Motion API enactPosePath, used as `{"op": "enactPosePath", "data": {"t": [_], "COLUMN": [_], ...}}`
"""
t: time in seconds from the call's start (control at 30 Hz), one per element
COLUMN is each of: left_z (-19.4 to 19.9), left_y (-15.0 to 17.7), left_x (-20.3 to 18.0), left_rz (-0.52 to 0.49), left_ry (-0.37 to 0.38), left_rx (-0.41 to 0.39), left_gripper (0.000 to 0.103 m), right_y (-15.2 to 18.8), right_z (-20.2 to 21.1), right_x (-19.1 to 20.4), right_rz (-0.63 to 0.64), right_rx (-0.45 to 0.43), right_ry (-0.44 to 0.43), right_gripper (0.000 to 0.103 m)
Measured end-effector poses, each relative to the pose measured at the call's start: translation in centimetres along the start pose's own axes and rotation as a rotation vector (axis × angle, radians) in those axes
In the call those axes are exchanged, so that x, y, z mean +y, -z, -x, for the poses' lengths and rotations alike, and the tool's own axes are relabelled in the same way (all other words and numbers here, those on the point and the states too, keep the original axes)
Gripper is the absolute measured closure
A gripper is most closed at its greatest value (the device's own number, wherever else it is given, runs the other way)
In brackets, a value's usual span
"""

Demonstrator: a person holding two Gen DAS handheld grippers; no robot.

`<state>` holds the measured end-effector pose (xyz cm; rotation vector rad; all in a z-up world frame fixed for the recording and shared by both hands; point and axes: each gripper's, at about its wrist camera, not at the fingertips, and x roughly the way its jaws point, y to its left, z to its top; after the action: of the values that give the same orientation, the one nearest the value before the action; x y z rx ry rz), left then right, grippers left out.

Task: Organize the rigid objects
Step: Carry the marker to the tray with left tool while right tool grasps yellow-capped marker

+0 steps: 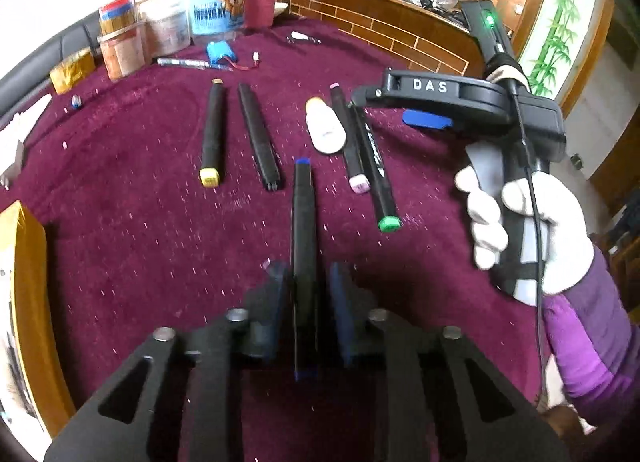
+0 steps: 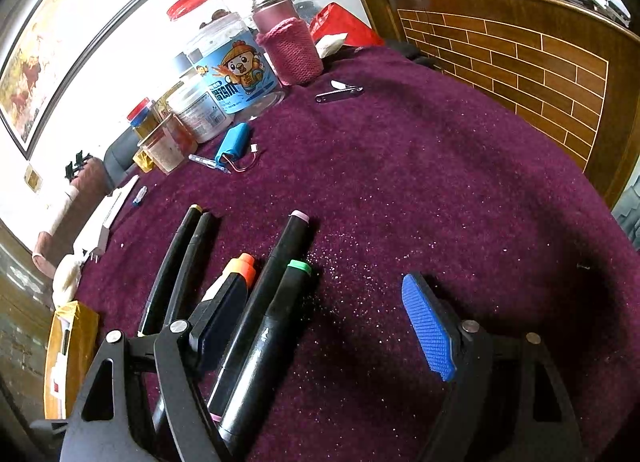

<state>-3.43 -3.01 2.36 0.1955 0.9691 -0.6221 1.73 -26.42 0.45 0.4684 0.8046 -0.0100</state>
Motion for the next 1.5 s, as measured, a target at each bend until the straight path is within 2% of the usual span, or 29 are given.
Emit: {"op": "enactPosePath", "data": {"t": [0.03, 0.13, 0.27, 0.33, 0.37, 0.57, 0.8, 0.87, 0.97, 1.03, 1.1, 1.2, 1.33, 1.43, 1.5], "left_z": [0.1, -0.4, -2.0, -2.7, -2.8, -0.7, 5.6, 6.7, 8.3, 9.3, 10.0, 10.2, 10.9, 12.2, 13.4], "left_y": [-0.1, -0.7, -1.1, -1.2, -1.1, -0.3, 3.0, 3.7, 4.6, 5.3, 6.0, 6.9, 8.3, 9.5, 10.5], "left_x": [-0.1, -0.7, -1.5, -2.3, -2.6, -1.4, 1.5, 2.1, 3.3, 4.3, 5.0, 6.2, 7.9, 9.2, 10.5], "left_rz": [-0.004, -0.016, -0.019, -0.069, -0.088, 0.007, 0.213, 0.242, 0.273, 0.293, 0.304, 0.336, 0.385, 0.408, 0.432], "left_ry": [-0.003, -0.047, -0.051, -0.098, -0.111, -0.026, 0.125, 0.143, 0.15, 0.16, 0.161, 0.178, 0.191, 0.177, 0.151], "left_rx": [-0.007, -0.02, 0.004, -0.018, -0.028, -0.086, -0.244, -0.271, -0.31, -0.332, -0.347, -0.36, -0.381, -0.407, -0.425], "left_gripper": [0.068, 0.068, 0.068, 0.091, 0.092, 0.091, 0.091, 0.091, 0.091, 0.091, 0.091, 0.091, 0.091, 0.091, 0.091], "right_y": [0.0, 0.0, 0.0, 0.0, 0.0, 0.1, 0.0, -0.1, -0.2, -0.4, -0.6, -0.6, 0.4, 0.8, 1.0], "right_z": [0.0, 0.0, 0.0, 0.0, 0.0, -0.1, -0.2, -0.2, 1.0, 2.9, 3.9, 2.6, -1.5, -4.3, -5.7], "right_x": [0.0, 0.1, 0.1, 0.1, 0.1, 0.4, 0.3, 0.3, 1.2, 3.0, 5.4, 9.8, 14.5, 16.1, 16.3], "right_rz": [-0.001, -0.004, -0.002, -0.003, -0.003, 0.009, 0.009, 0.005, 0.031, 0.076, 0.142, 0.274, 0.422, 0.452, 0.442], "right_rx": [0.0, -0.001, -0.001, -0.001, -0.001, -0.001, -0.005, -0.002, -0.005, -0.047, -0.052, 0.024, 0.128, 0.189, 0.218], "right_ry": [-0.001, -0.004, -0.004, -0.005, -0.007, -0.007, -0.011, -0.009, 0.016, 0.0, -0.005, 0.019, 0.091, 0.13, 0.16], "right_gripper": [0.027, 0.027, 0.027, 0.027, 0.027, 0.023, 0.022, 0.023, 0.029, 0.029, 0.029, 0.029, 0.03, 0.034, 0.045]}}
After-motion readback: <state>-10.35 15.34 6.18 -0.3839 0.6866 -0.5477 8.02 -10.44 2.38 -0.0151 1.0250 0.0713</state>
